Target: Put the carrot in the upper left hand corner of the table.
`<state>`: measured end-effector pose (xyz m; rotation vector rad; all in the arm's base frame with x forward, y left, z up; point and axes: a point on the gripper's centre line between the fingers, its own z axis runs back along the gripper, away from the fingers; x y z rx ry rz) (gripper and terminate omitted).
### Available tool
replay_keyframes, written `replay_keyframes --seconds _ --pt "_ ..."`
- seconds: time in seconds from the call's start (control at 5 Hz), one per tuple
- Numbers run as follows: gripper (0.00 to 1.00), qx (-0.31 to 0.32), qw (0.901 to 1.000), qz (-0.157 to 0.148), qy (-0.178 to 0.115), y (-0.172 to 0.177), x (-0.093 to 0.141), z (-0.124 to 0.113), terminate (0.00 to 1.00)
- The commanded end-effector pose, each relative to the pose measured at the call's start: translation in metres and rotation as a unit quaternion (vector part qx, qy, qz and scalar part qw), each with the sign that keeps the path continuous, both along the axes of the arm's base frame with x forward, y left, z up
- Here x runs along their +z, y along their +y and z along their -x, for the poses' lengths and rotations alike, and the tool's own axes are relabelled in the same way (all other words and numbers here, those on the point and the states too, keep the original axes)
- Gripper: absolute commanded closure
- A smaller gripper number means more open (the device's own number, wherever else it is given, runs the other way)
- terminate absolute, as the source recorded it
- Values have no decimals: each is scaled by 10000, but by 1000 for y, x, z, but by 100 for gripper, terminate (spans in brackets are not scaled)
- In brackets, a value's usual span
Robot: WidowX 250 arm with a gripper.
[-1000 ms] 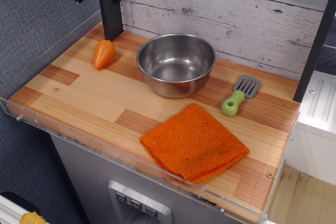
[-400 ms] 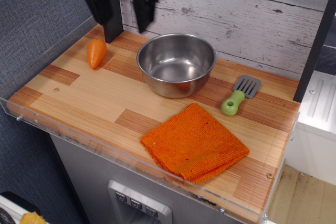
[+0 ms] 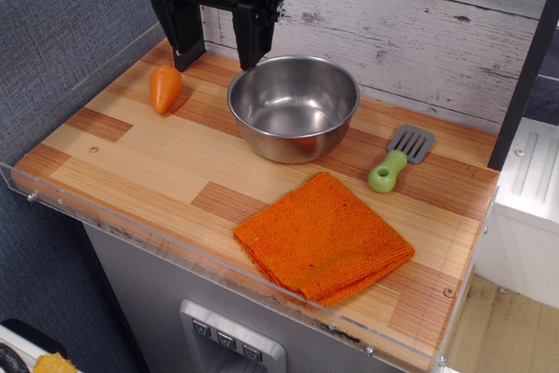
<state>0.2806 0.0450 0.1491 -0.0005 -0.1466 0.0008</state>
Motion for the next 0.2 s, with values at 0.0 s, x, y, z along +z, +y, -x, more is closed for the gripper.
replay_keyframes --seconds 0.0 --pt "0 -356 9993 -80 -71 4 19 4 100"
